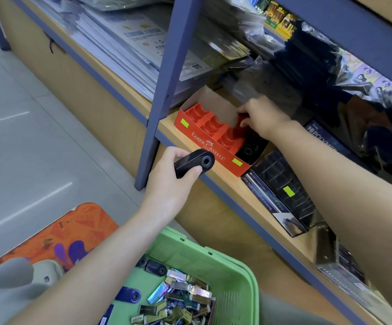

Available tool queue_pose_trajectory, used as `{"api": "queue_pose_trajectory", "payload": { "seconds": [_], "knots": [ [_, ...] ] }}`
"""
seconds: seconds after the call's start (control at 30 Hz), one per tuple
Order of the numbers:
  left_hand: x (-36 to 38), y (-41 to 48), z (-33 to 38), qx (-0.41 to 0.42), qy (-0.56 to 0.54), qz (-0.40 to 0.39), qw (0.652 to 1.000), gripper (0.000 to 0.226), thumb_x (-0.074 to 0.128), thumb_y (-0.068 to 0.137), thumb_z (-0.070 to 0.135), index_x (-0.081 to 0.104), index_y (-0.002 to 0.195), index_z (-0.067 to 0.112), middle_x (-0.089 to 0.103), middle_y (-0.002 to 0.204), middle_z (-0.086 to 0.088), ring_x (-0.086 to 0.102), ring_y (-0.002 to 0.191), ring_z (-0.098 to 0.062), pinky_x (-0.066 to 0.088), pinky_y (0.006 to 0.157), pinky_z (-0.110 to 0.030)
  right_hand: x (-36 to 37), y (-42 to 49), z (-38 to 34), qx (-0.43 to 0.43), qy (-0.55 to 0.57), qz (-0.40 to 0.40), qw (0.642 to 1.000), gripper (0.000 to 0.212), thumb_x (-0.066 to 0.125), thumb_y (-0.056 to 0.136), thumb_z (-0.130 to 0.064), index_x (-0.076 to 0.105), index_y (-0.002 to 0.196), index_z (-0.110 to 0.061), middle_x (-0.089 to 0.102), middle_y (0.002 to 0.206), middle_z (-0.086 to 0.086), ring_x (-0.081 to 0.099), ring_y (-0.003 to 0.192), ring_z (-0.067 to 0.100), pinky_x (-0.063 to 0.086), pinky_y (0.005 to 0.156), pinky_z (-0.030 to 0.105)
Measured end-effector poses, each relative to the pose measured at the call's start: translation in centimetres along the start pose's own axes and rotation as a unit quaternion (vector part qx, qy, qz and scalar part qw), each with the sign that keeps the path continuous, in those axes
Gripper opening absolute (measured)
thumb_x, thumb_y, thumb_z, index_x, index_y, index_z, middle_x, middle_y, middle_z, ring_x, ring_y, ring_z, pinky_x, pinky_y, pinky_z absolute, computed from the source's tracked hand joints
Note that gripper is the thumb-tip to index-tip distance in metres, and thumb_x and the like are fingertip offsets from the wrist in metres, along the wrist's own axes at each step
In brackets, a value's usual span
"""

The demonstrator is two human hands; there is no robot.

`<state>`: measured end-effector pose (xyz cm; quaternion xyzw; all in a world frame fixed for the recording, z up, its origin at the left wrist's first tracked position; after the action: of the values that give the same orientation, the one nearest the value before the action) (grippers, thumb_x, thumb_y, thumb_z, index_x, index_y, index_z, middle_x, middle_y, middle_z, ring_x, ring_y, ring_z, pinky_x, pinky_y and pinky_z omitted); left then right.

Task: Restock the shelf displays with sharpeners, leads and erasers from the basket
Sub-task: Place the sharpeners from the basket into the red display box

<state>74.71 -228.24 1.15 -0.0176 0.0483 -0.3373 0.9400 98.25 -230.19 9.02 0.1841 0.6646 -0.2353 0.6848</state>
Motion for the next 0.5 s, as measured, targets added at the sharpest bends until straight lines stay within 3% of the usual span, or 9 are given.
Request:
{"api": "queue_pose_trajectory", "payload": {
  "seconds": [0.17,0.33,0.5],
  "knots": [
    [-0.1,0.2,-0.1,0.0,0.004,0.005,1.0,0.023,0.062,0.09,0.019,0.053,0.11,0.015,0.058,0.093,0.008,0.053,0.082,-0.003,0.037,0.061,-0.002,0.8,0.3,-0.8,0.017,0.092,0.038,0.995,0.042,0.063,0.09,-0.022,0.056,0.129,-0.008,0.058,0.128,0.012,0.054,0.118,0.026,0.041,0.094,0.032],
    [0.0,0.3,0.1,0.005,0.003,0.007,1.0,0.023,0.062,0.09,0.019,0.053,0.111,0.015,0.058,0.092,0.009,0.053,0.081,-0.002,0.037,0.06,-0.001,1.9,0.3,0.1,0.028,0.116,0.108,0.987,0.038,0.069,0.086,-0.022,0.061,0.121,-0.011,0.062,0.122,0.011,0.057,0.114,0.025,0.045,0.095,0.034],
    [0.0,0.3,-0.1,0.005,-0.002,0.007,1.0,0.021,0.062,0.09,0.019,0.053,0.109,0.016,0.058,0.091,0.011,0.053,0.081,-0.001,0.038,0.061,-0.002,2.6,0.1,1.6,0.085,0.207,0.105,0.969,0.033,0.073,0.082,-0.021,0.064,0.112,-0.009,0.064,0.116,0.009,0.056,0.102,0.014,0.044,0.085,0.024]
  ]
}}
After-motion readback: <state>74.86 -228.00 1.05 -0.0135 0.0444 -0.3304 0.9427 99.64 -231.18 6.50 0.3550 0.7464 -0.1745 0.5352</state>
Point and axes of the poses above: each hand's wrist, its own y-axis towards the middle knuckle, its own x-axis out of the palm, z = x × y, the point moved 1 cm from there along y, towards the middle knuckle
